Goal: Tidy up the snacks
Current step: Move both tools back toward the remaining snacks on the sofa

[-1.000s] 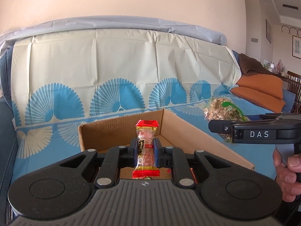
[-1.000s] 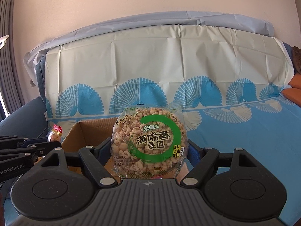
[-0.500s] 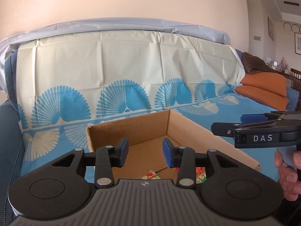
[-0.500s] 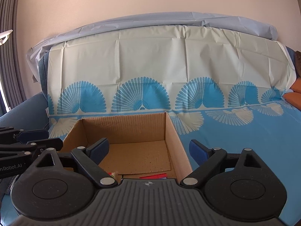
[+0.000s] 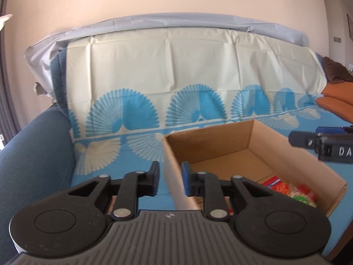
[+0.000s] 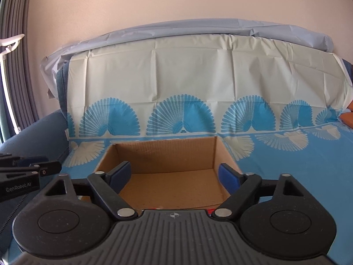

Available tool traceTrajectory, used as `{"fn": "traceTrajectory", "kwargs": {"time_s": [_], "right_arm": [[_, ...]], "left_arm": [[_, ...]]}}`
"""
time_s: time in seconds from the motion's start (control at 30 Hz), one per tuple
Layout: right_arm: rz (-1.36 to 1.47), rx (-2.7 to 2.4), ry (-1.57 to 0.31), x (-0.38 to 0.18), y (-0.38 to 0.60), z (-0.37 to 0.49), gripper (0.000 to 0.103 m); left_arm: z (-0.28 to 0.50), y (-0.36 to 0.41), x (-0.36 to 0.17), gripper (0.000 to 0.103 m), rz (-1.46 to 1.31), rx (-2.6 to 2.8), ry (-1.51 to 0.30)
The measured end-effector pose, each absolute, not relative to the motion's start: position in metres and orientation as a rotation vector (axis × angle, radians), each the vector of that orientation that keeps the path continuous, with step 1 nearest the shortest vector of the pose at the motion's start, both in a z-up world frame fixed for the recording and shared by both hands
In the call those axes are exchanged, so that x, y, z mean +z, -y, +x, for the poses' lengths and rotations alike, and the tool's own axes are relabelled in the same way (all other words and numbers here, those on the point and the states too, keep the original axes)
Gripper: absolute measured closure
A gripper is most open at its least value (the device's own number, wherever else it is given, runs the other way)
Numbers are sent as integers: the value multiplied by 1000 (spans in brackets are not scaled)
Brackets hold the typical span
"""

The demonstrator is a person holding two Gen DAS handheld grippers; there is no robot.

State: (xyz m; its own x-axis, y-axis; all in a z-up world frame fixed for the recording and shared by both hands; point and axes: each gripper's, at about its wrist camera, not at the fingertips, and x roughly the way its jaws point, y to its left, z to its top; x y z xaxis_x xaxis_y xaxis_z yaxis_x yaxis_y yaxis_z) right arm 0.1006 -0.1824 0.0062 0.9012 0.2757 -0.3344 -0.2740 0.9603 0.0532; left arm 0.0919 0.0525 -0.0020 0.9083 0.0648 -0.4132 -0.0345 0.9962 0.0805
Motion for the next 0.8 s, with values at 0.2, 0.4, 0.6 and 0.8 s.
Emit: {"fn": "traceTrajectory", "kwargs": {"time_s": [0.2, 0.4, 0.6, 0.8], "right_arm": [[73, 374, -357, 5, 148, 97, 64], [58, 449, -389, -4, 101, 95, 64], [17, 516, -415, -13, 59, 91, 63], [-9, 559, -431, -20, 33, 89, 57]], "left_arm": [[84, -94, -38, 91, 108, 235, -498], [83, -149, -102, 88, 102, 578, -688], [97, -166, -121, 71, 181, 686, -809], [104, -177, -135, 71, 162, 714, -895]]}}
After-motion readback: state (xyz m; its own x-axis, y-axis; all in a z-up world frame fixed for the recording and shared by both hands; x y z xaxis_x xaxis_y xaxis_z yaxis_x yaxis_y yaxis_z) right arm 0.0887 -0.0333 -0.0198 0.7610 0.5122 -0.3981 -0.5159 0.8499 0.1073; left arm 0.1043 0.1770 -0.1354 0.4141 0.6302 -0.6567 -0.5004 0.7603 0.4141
